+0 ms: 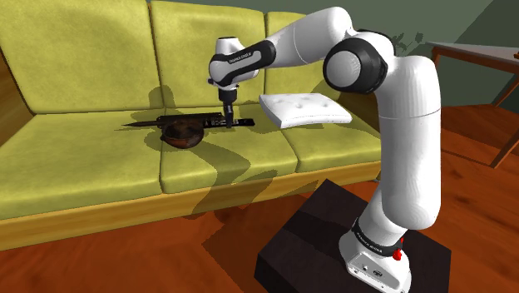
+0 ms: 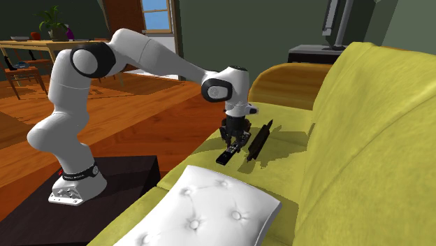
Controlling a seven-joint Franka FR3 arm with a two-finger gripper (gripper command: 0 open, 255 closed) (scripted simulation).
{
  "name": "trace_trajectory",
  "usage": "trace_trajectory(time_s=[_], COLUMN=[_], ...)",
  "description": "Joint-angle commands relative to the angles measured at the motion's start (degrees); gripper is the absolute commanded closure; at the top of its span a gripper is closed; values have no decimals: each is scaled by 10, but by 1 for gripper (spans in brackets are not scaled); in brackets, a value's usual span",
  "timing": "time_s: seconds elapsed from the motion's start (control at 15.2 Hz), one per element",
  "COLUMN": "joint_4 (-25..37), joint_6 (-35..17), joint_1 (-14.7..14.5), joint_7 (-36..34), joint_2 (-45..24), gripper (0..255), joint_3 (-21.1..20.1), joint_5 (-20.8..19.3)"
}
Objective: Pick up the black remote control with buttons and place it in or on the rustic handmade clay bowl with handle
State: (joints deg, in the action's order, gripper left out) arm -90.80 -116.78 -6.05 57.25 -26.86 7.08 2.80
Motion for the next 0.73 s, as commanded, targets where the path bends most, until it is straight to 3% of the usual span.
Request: trace_trajectory(time_s=[0.0,0.66], joint_4=[5,54], joint_6=[13,81], joint_1=[0,0], joint_7=[0,-2], joint_2=[8,28], gripper=[255,255], joint_3=[0,2], joint_5=[-1,-4])
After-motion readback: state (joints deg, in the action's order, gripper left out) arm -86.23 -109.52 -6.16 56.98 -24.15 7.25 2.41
